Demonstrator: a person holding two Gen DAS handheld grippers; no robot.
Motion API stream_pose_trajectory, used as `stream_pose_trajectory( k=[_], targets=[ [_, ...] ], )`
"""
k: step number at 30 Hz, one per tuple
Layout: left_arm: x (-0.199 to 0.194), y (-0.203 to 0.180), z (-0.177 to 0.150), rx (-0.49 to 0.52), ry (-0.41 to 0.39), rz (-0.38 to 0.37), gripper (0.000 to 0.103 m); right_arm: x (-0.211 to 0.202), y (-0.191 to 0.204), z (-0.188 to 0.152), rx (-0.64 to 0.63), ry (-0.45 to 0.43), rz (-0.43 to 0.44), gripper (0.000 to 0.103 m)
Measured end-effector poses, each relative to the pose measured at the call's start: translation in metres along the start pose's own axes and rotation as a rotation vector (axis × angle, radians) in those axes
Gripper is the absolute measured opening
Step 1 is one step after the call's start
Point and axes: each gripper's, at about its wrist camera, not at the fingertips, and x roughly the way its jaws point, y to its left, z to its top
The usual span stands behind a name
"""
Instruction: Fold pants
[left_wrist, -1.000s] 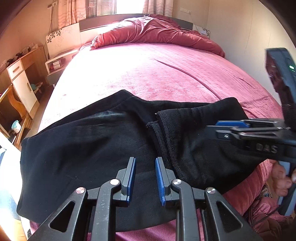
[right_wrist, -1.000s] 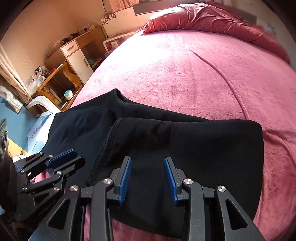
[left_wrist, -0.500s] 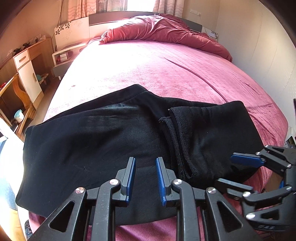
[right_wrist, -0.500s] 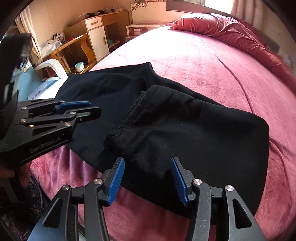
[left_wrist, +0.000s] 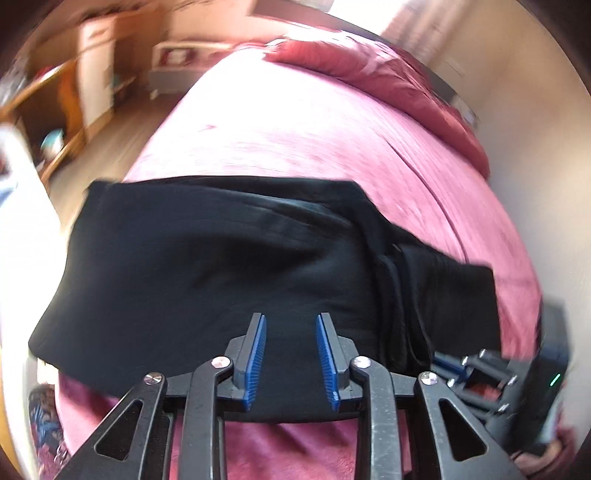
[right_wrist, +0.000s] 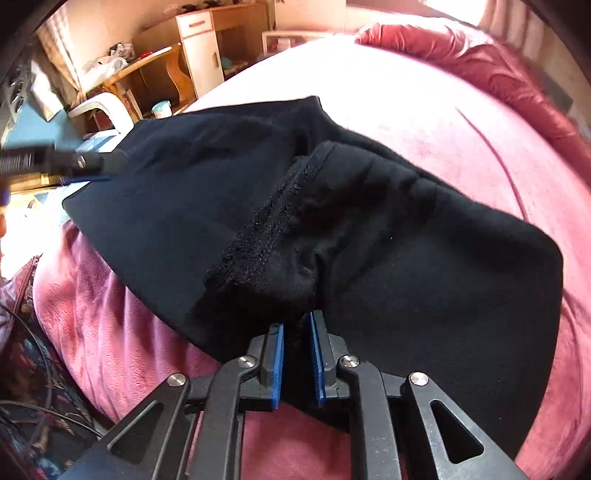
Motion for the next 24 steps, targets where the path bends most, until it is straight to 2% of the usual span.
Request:
stream_pose_trajectory(
  k=[2, 3, 4, 8, 11, 12, 15, 18, 24],
  targets=[
    [-0.014, 0.041, 0.008, -0.131, -0.015, 0.019, 0.033, -0.004, -0.004, -0.001, 0.034, -0.009, 0.052, 0.041],
    [-0.022, 0.063, 0.011, -0.201, -0.025, 0.032, 0.033, -0.007, -0.008, 0.000, 0.065, -0.017, 0.081, 0.055],
    [-0.031, 0.085, 0.012, -0.275, -0.037, 0.048, 0.033, -0.009, -0.011, 0.000, 0.086, -0.030, 0.092, 0.058],
    [-0.053, 0.173, 0.001, -0.583, -0.062, 0.081, 0.033, -0.030, -0.016, 0.000, 0.122, -0.104, 0.093, 0.058],
    [-0.045, 0.218, -0.019, -0.799, -0.015, 0.018, 0.033, -0.040, -0.018, 0.003, 0.144, -0.138, 0.067, 0.059],
    [-0.039, 0.225, -0.025, -0.842, -0.006, -0.003, 0.033, -0.042, -0.019, 0.004, 0.153, -0.144, 0.064, 0.059],
    [-0.023, 0.229, -0.034, -0.878, 0.025, 0.009, 0.033, -0.046, -0.022, 0.006, 0.175, -0.153, 0.062, 0.059],
    [-0.010, 0.227, -0.036, -0.893, 0.017, 0.034, 0.033, -0.048, -0.022, 0.008, 0.186, -0.147, 0.065, 0.059],
    [0.011, 0.240, -0.038, -0.942, 0.011, -0.021, 0.037, -0.039, -0.020, 0.007, 0.202, -0.113, 0.036, 0.059]
  ],
)
